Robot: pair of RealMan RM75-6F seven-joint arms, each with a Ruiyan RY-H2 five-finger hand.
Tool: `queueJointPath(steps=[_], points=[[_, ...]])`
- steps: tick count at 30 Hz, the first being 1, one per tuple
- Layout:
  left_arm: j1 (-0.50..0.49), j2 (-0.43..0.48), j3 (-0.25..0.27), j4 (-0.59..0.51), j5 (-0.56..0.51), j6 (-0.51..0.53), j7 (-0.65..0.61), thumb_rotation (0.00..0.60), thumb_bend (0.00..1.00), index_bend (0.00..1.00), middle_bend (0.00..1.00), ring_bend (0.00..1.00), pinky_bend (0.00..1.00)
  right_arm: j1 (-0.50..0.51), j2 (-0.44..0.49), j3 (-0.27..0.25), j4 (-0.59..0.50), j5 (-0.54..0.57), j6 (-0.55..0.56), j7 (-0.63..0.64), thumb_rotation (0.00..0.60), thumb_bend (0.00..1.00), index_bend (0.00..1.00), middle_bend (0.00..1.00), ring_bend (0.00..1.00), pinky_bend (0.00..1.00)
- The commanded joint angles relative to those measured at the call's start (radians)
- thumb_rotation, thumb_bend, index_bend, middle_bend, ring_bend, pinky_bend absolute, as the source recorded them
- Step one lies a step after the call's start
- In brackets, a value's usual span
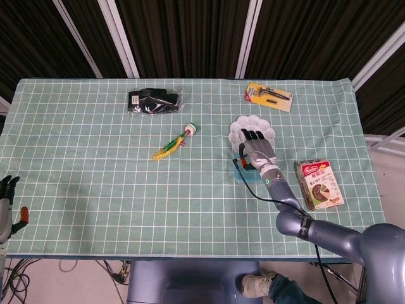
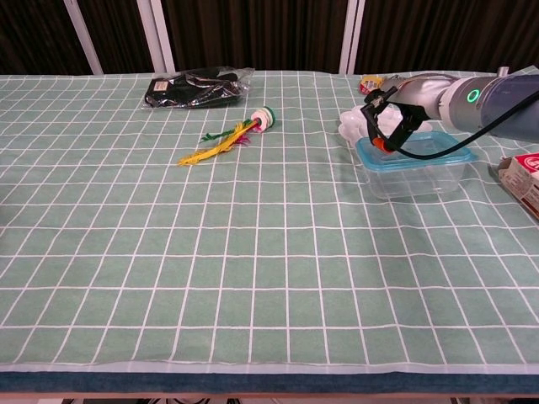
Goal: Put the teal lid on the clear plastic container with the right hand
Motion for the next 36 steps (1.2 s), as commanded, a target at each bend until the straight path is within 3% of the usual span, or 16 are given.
queueJointPath(steps=[1,26,29,31,33,36], points=[[0.0,0.001,0.0,-0.001,-0.001,-0.001,-0.001,0.6,0.52,0.06,0.0,0.0,0.0,0.003,-0.004,-0.004,0.005,0.001,-0.004,-0.002,0.6,0.52,0.63,0.02,0.0,0.0],[-0.004,0.004,0.003,-0.003,-0.006,-0.004,-0.003,0.6,0.53,0.06,0.0,0.0,0.0,0.019,-0.024,-0.014,0.037,0.023,-0.023,0.01,0.6,0.52,0.62,0.02,0.0,0.0],[-0.004,0.004,0.003,-0.002,-0.006,-0.003,-0.003,0.6,0.53,0.06,0.0,0.0,0.0,0.014,-0.012,0.005,0.022,0.001,0.01,0.027,0.6,0.52,0.46,0.02,0.0,0.0],[-0.004,0.004,0.004,-0.002,-0.005,-0.003,-0.003,0.6,0.53,0.06,0.0,0.0,0.0,0.006,0.006,0.015,0.004,-0.02,0.044,0.033,0.6,0.51,0.24,0.01,0.0,0.0],[-0.004,0.004,0.005,-0.002,-0.002,-0.002,-0.003,0.6,0.53,0.06,0.0,0.0,0.0,-0.006,0.03,0.025,-0.024,-0.033,0.08,0.039,0.6,0.49,0.11,0.01,0.0,0.0],[-0.004,0.003,0.006,-0.001,0.002,0.0,-0.003,0.6,0.53,0.06,0.0,0.0,0.0,-0.038,0.079,0.056,-0.094,-0.036,0.163,0.061,0.6,0.45,0.01,0.01,0.0,0.0]])
